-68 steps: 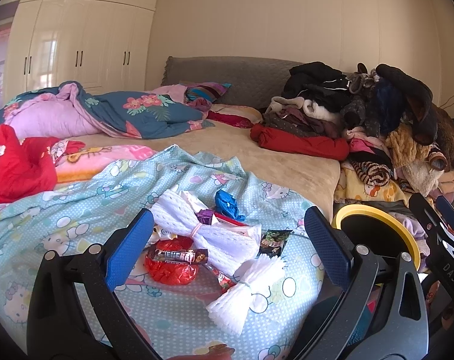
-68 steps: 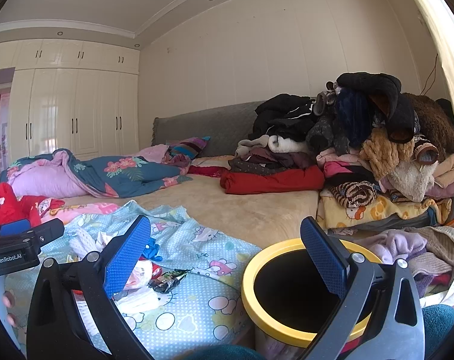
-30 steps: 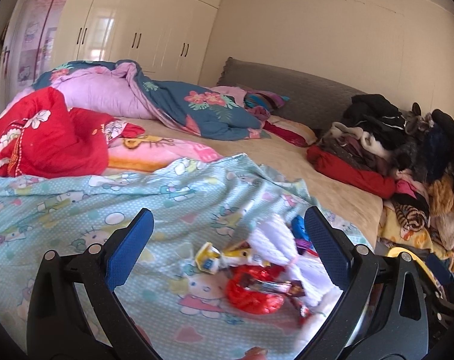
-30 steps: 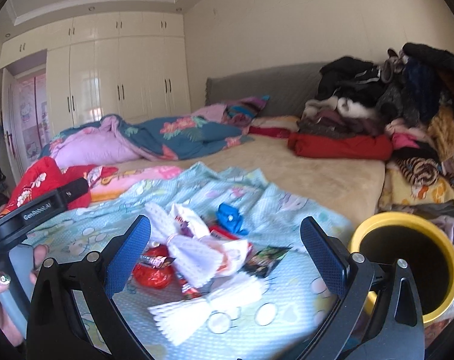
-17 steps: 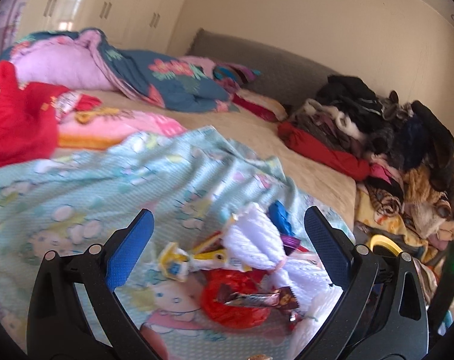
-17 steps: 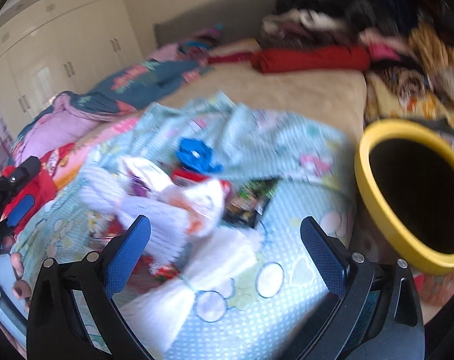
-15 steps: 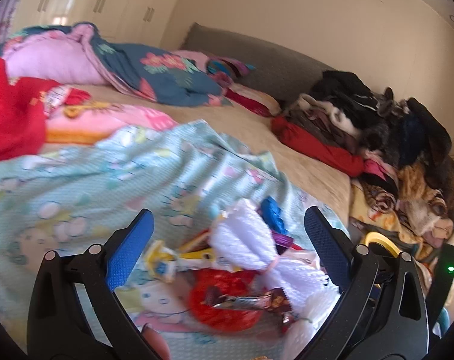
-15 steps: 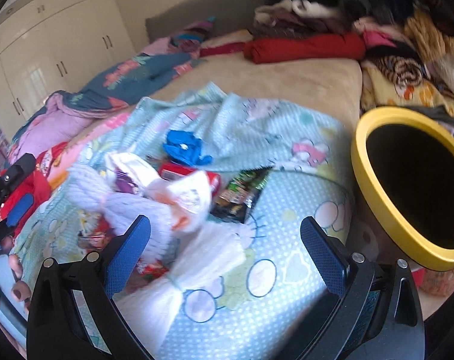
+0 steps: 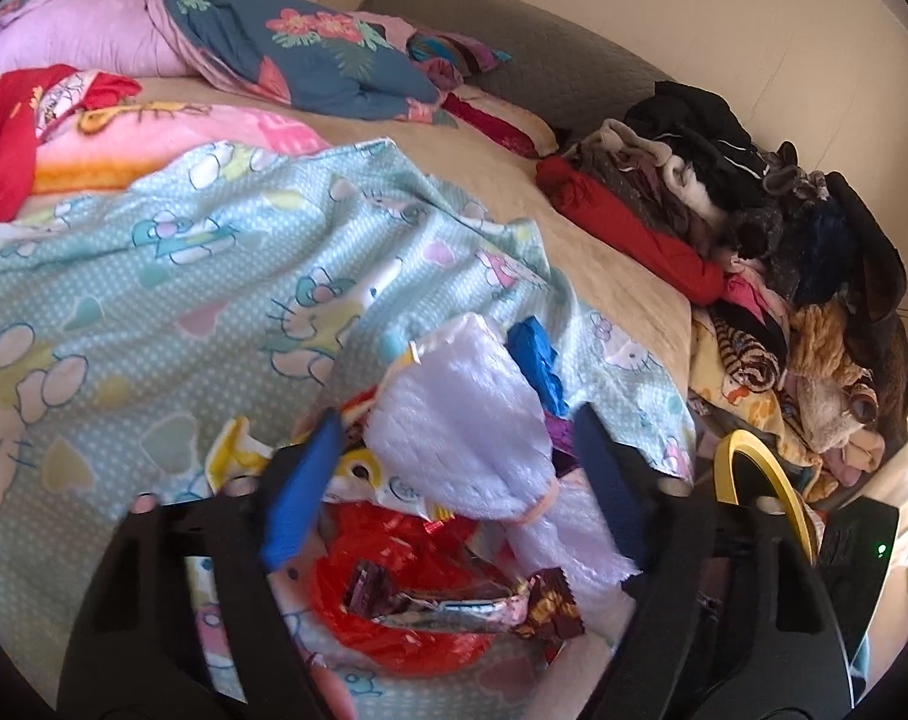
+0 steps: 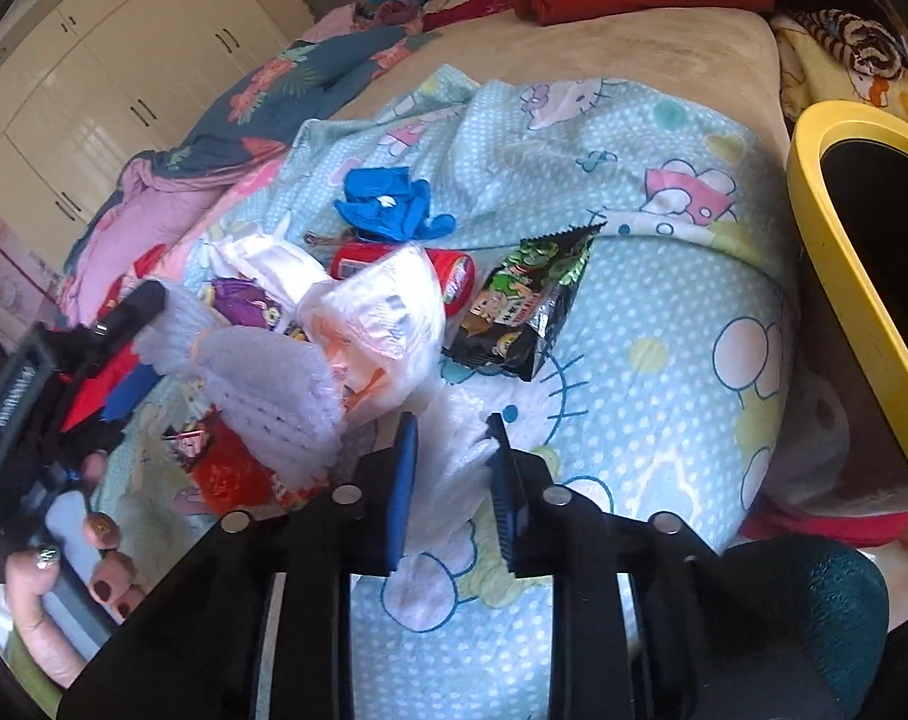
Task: Collect trash
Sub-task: 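Carry the white mesh bag with the right gripper over the yellow bin, then open the right gripper to drop the mesh bag into the bin, then grasp the white plastic bag with the right gripper while the left gripper grasps the yellow wrapper, then carry the white bag and yellow wrapper in both grippers over the bin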
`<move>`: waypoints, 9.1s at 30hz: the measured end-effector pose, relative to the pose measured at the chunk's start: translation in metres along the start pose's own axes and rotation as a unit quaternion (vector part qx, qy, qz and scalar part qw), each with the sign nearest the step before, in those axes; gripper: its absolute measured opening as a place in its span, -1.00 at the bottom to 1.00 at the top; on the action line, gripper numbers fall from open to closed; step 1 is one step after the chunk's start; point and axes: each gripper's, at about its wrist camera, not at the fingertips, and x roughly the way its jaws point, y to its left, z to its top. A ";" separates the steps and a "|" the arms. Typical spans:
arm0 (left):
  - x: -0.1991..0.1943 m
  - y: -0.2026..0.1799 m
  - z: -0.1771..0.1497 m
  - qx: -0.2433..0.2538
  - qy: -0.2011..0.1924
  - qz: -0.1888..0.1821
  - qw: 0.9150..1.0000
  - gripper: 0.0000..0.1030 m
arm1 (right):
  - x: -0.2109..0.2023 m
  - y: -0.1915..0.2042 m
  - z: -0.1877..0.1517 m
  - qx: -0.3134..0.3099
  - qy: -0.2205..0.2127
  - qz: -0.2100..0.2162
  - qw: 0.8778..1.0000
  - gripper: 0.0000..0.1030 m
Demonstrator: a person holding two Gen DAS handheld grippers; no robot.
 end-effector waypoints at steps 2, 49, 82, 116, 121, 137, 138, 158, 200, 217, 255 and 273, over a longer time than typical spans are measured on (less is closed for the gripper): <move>-0.001 -0.002 -0.001 0.003 0.000 -0.006 1.000 -0.09 | -0.009 -0.001 0.003 -0.001 -0.008 0.010 1.000 -0.61; -0.019 -0.181 0.002 0.128 -0.055 -0.071 0.988 -0.57 | -0.201 -0.156 0.083 0.042 -0.265 -0.062 0.961 -0.64; 0.052 -0.278 -0.076 0.234 0.018 -0.113 0.966 -0.54 | -0.206 -0.246 0.083 0.107 -0.287 -0.206 0.930 -0.64; 0.030 -0.240 -0.062 0.179 -0.015 -0.098 0.979 0.78 | -0.182 -0.217 0.088 0.067 -0.272 -0.135 0.950 0.49; 0.021 -0.225 -0.055 0.170 -0.025 -0.084 0.982 0.78 | -0.177 -0.201 0.086 0.047 -0.267 -0.119 0.955 0.50; -0.012 -0.168 -0.035 0.143 -0.056 -0.034 0.987 0.78 | -0.160 -0.131 0.073 -0.034 -0.248 -0.057 0.966 0.56; -0.013 -0.165 -0.034 0.142 -0.058 -0.032 0.988 0.78 | -0.158 -0.127 0.071 -0.039 -0.246 -0.054 0.967 0.56; -0.035 -0.092 -0.016 0.092 -0.078 0.024 0.992 0.78 | -0.117 -0.035 0.038 -0.140 -0.184 0.002 0.973 0.56; -0.018 0.071 -0.011 -0.085 -0.029 0.065 0.994 0.19 | -0.017 0.034 0.031 -0.220 -0.082 0.013 0.972 0.56; 0.016 0.096 -0.024 -0.171 0.025 0.019 0.985 0.12 | 0.035 0.028 0.044 -0.172 -0.023 0.032 0.984 0.34; -0.032 0.038 0.015 -0.098 -0.046 -0.023 0.994 -0.48 | -0.016 0.030 0.052 -0.207 -0.117 -0.033 0.971 -0.34; -0.025 -0.059 0.011 -0.014 -0.036 -0.088 0.995 -0.56 | -0.055 -0.013 0.063 -0.135 -0.152 -0.031 0.979 -0.35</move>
